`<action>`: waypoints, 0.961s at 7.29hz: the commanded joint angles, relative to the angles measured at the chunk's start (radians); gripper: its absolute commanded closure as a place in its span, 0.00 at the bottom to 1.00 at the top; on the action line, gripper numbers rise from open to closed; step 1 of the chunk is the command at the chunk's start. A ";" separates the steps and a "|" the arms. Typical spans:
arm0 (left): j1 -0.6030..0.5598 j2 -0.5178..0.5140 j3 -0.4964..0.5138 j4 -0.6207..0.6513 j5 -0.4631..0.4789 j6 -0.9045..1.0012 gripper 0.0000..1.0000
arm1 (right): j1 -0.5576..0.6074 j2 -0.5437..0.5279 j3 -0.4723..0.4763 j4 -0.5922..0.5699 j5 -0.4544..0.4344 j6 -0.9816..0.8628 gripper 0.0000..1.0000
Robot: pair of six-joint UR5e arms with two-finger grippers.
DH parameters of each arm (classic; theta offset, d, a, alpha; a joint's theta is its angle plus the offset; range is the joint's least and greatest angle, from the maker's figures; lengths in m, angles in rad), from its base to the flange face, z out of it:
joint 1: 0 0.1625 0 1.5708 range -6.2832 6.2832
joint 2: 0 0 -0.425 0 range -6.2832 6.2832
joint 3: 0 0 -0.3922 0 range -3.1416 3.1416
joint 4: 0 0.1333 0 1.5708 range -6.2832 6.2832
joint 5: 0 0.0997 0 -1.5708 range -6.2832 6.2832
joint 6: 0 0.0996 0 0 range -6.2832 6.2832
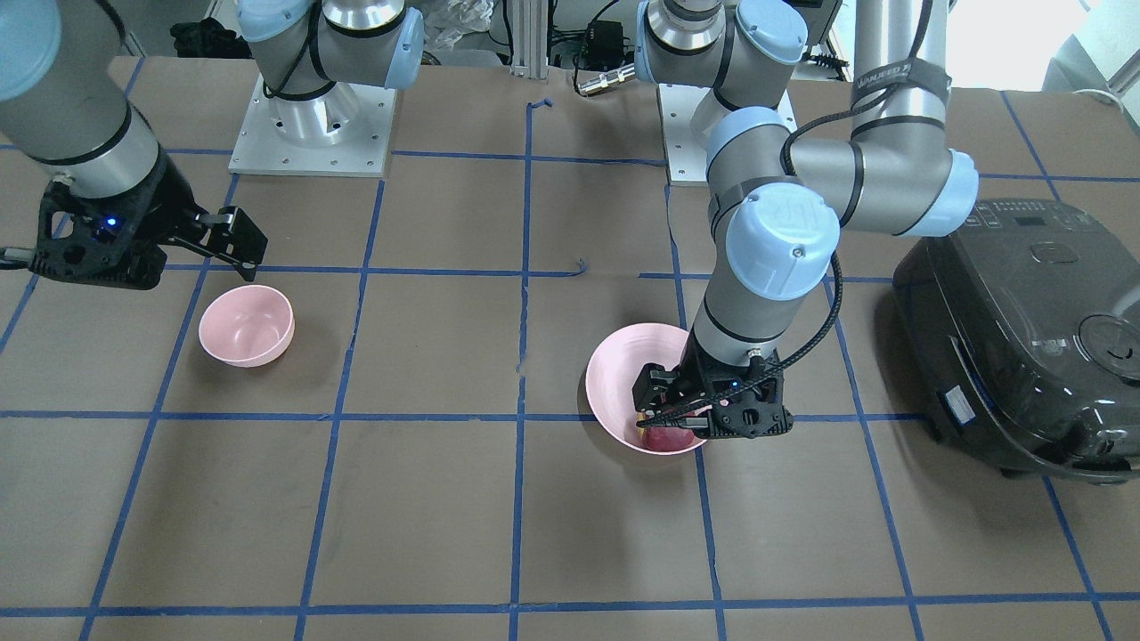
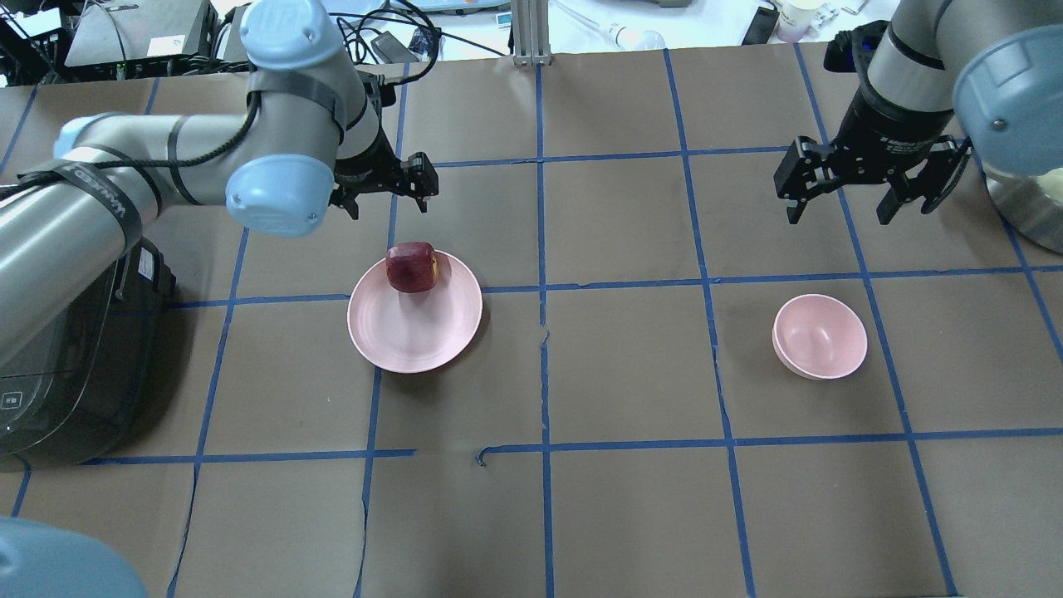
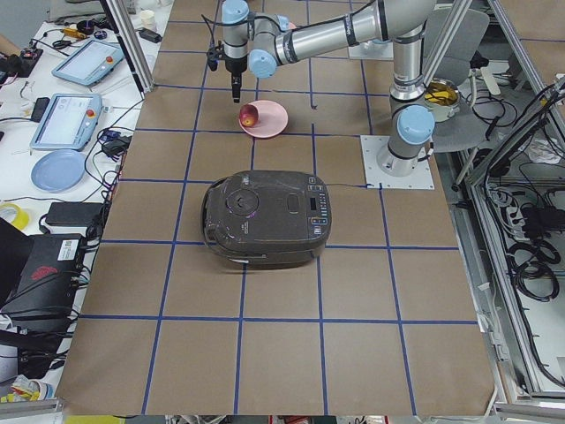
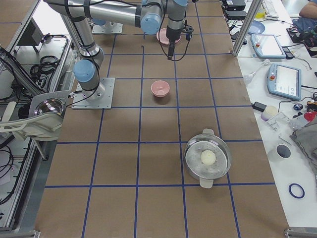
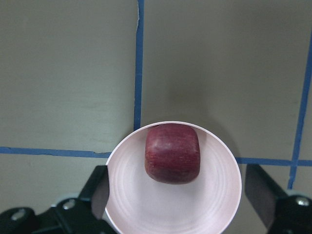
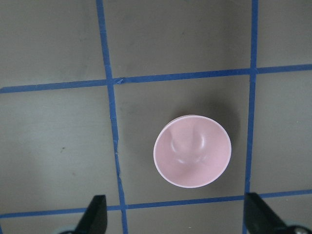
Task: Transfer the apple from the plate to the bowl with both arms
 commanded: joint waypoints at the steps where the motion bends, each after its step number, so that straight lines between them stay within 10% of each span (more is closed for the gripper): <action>1: 0.000 -0.043 -0.056 0.058 -0.008 -0.005 0.00 | -0.131 0.037 0.101 -0.005 0.006 -0.186 0.00; 7: -0.001 -0.097 -0.078 0.081 -0.009 -0.035 0.02 | -0.175 0.206 0.316 -0.330 -0.055 -0.240 0.01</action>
